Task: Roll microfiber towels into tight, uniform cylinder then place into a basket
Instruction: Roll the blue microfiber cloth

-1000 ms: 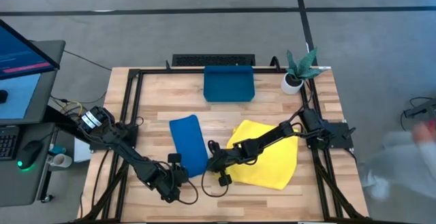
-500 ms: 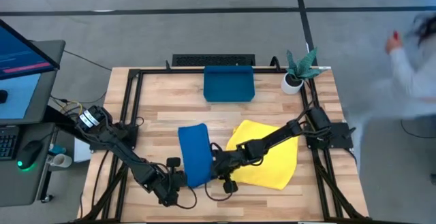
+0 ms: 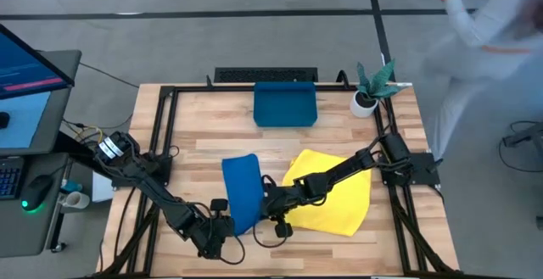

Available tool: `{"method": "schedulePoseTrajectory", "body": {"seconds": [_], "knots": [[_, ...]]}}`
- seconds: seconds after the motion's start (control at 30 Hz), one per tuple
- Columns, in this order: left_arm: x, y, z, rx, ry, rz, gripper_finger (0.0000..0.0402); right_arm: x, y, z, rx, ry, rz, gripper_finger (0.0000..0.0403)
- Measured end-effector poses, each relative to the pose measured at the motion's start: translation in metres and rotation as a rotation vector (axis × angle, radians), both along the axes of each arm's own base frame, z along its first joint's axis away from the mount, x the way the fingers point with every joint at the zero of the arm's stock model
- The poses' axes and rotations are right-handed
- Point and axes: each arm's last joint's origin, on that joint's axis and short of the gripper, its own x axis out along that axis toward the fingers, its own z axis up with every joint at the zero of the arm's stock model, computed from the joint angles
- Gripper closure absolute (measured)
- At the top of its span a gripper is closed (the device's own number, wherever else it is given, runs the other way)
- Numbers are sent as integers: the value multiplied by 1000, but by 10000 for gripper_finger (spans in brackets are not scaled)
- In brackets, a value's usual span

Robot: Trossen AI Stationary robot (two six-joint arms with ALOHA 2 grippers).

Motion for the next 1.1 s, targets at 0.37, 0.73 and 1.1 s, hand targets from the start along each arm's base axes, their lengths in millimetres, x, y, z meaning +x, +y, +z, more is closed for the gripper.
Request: {"method": "schedulePoseTrajectory", "body": {"seconds": [0.37,0.73,1.1], "knots": [[6,-5,1,-69,-59,24,222,2,-5,0,26,10,-44,387],[7,-3,2,-17,-94,23,202,3,-8,1,39,17,-69,389],[8,-1,4,96,-170,47,203,5,-19,-1,50,50,-175,390]]}}
